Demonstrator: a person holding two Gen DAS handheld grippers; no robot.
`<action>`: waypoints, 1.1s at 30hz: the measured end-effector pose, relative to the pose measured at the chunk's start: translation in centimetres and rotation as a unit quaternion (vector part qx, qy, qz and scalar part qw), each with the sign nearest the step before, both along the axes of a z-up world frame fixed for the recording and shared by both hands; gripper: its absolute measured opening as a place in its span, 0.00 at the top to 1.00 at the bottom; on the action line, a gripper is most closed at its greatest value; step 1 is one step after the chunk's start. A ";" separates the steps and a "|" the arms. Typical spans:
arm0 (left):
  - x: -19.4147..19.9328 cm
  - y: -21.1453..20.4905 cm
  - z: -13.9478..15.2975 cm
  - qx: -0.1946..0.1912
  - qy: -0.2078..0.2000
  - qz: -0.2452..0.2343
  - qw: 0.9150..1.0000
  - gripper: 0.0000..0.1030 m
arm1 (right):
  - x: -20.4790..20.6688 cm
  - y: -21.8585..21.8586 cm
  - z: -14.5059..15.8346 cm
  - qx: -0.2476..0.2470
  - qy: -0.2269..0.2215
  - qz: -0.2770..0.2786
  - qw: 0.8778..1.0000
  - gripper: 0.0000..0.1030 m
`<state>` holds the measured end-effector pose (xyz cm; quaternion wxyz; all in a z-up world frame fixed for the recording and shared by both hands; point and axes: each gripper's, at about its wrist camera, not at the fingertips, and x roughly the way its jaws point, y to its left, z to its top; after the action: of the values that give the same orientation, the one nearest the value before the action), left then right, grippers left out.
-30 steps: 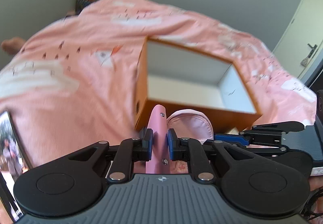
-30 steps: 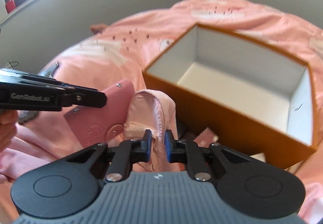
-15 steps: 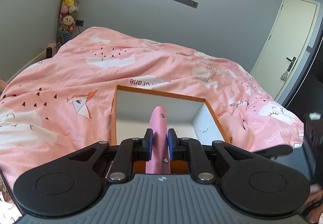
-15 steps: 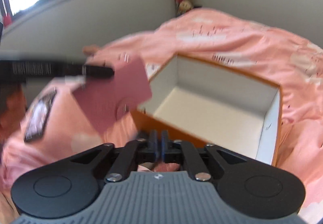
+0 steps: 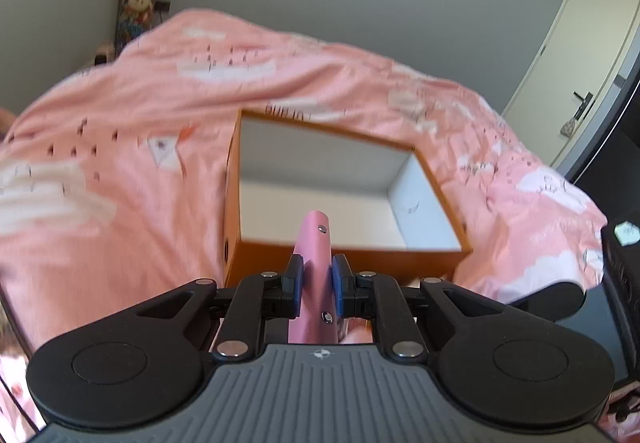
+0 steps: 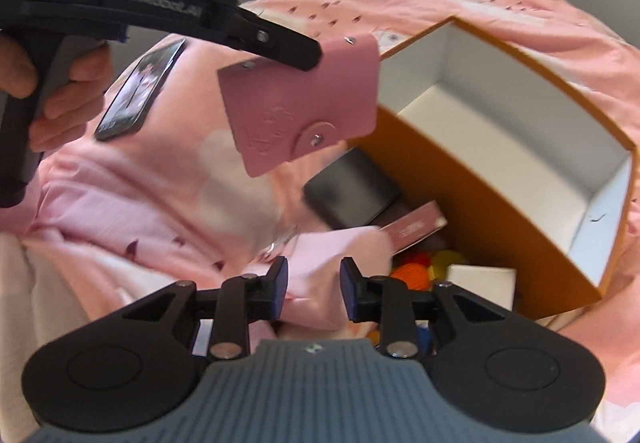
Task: Organize objects
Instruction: 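Carry the backpack with the right gripper while the left gripper carries the wallet over the box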
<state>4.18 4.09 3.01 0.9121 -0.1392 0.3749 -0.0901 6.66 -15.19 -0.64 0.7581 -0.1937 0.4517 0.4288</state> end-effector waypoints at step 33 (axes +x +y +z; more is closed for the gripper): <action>-0.8 0.8 -0.9 -0.042 0.016 0.005 0.999 0.84 | 0.8 -1.6 -0.1 0.098 0.087 -0.132 0.983 0.76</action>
<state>3.36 4.90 2.16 0.9000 -0.1810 0.3841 -0.0987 7.51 -16.79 -0.78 0.7808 -0.0189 0.4936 0.3825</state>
